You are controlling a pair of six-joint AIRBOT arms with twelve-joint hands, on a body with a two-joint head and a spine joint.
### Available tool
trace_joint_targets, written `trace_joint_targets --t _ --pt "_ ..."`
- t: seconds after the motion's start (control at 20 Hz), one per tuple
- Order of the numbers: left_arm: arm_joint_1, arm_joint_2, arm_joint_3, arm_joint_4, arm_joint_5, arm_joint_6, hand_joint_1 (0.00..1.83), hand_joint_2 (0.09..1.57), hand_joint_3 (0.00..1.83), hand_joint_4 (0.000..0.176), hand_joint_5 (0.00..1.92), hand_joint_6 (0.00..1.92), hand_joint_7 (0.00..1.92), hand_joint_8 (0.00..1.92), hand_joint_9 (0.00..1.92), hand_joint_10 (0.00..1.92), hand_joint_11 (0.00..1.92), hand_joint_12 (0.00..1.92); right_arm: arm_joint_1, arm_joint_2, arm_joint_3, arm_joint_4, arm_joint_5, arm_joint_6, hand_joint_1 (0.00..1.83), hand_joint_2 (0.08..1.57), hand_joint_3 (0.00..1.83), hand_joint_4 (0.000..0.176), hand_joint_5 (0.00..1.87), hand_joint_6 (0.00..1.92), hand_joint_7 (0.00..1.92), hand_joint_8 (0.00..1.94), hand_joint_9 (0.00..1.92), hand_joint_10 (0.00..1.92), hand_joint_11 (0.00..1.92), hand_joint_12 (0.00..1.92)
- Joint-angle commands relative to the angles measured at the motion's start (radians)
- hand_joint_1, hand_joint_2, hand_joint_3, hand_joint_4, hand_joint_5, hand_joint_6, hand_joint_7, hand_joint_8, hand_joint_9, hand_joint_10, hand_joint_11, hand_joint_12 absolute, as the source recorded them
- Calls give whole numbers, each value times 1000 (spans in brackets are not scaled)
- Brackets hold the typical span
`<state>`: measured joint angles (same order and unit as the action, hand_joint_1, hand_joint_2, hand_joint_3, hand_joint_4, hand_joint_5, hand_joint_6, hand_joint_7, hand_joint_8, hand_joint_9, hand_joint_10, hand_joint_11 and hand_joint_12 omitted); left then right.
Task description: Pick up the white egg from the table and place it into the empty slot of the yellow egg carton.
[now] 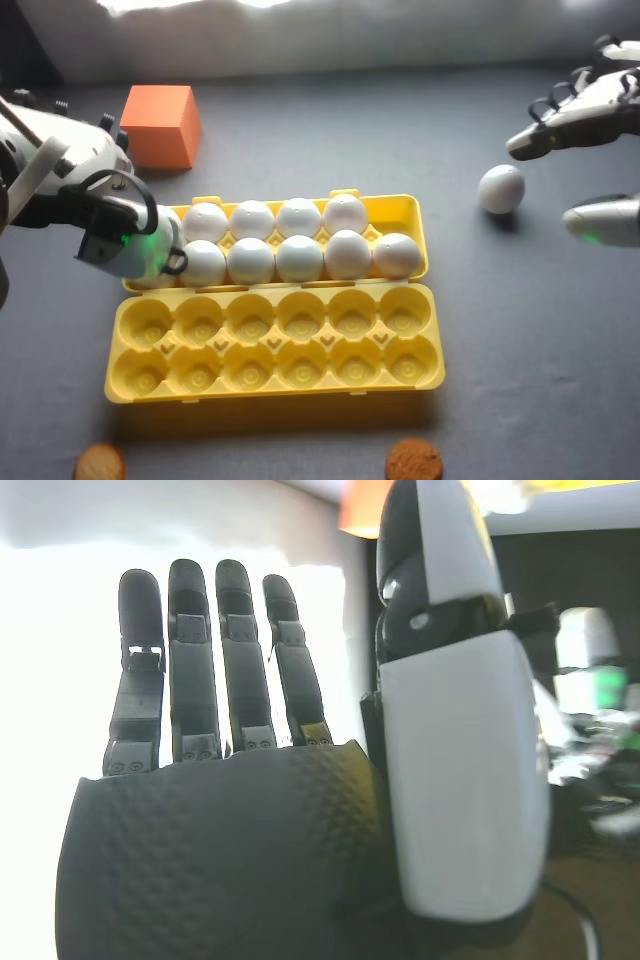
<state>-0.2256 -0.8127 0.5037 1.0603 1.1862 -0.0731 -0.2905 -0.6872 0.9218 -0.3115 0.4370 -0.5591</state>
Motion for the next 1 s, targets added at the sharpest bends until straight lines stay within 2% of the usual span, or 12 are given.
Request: trace_joint_targets --t 0.0,0.1,0.15,0.2,0.25,0.35,0.4,0.45,0.6,0.65,0.85,0.95 --pt "-7 12 -3 79 9 4 0 1324 9 0 223 1 245 0 208 6 0 453 7 17 8 25 101 4 373 1257 5 0 442 5 471 2 430 37 0 1095" --pt "-7 12 -3 79 9 4 0 1309 0 0 225 0 266 6 235 10 0 505 7 17 8 30 100 4 421 1242 0 0 438 5 466 4 431 23 0 1087" --pt "-7 12 -3 79 9 4 0 1313 1 0 199 2 239 5 212 5 0 432 8 17 9 99 80 -41 536 1228 0 0 350 0 378 0 354 7 0 915" --pt "-7 12 -3 79 9 4 0 1311 0 0 187 1 230 2 204 2 0 397 8 15 10 146 73 -85 771 1147 0 0 322 1 348 1 327 4 0 837" --pt "-7 12 -3 79 9 4 0 1308 0 0 214 8 262 10 229 8 0 418 9 9 20 158 73 -103 898 1108 0 0 219 0 242 0 235 0 0 695" --pt "-7 12 -3 79 9 4 0 1311 0 0 245 10 265 5 228 4 0 448 18 -6 43 158 69 -103 1098 1030 0 0 156 0 149 0 156 0 0 572" --pt "-7 12 -3 79 9 4 0 1312 1 0 277 14 292 10 250 9 0 498 25 -13 52 158 57 -103 1138 1037 0 0 200 11 171 5 170 5 0 584" --pt "-7 12 -3 79 9 4 0 1314 1 0 279 8 303 8 265 9 0 520 39 -37 76 164 30 -102 1162 1021 0 0 233 16 212 13 208 17 0 685" --pt "-8 12 -3 79 9 4 0 1318 1 0 270 4 297 4 265 4 0 511 46 -113 152 204 -34 -101 1211 986 0 0 283 15 272 13 247 18 0 728" --pt "-8 12 -3 79 9 4 0 1319 1 0 268 2 271 0 241 0 0 520 52 -138 174 213 -50 -101 1182 1001 0 0 271 6 263 5 239 11 0 674" --pt "-10 12 -2 80 12 4 0 1311 0 0 291 9 318 9 268 9 0 511 72 -234 269 224 -126 9 1141 998 1 0 354 13 345 12 321 23 0 829" --pt "-10 12 -2 80 12 4 0 1315 1 0 293 6 325 7 277 8 0 551 89 -272 300 226 -148 14 1156 1027 8 0 392 17 399 19 373 34 0 941"
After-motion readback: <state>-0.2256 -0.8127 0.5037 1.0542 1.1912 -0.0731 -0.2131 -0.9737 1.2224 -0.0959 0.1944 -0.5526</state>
